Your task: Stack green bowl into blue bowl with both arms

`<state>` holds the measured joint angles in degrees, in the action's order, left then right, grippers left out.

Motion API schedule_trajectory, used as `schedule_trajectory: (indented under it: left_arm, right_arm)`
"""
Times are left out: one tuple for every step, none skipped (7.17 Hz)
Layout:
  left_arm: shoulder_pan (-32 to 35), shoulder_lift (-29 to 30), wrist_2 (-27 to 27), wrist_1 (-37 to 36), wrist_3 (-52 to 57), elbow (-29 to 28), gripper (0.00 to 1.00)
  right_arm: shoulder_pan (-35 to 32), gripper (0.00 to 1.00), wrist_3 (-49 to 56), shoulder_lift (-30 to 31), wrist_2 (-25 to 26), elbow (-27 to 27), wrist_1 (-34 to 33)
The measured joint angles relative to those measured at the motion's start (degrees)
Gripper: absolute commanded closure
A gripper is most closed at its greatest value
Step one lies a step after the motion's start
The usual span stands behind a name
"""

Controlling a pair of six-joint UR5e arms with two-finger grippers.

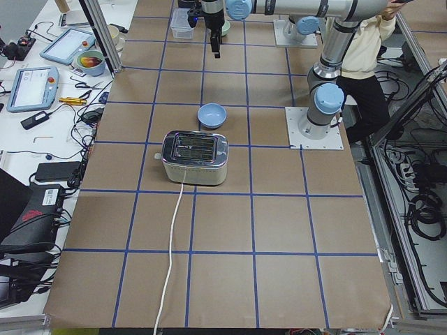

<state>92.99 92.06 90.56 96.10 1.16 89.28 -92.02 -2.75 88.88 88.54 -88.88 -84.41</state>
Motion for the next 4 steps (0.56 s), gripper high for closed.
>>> schedule_trajectory:
  left_arm:
    - [0.0,0.0,-0.1,0.0,0.1,0.2,0.0]
    - [-0.1,0.0,-0.1,-0.2,0.2,0.7,0.0]
    - [-0.3,-0.2,-0.2,-0.6,0.3,1.2,0.0]
    - [-0.4,-0.3,-0.2,-0.9,0.3,1.5,0.0]
  right_arm:
    - [0.0,0.0,0.0,-0.2,0.0,0.0,0.0]
    - [0.0,0.0,0.0,-0.4,0.1,0.0,-0.1]
    - [0.0,0.0,0.0,-0.5,0.1,0.0,-0.1]
    - [0.0,0.0,-0.1,-0.6,0.3,0.0,-0.2]
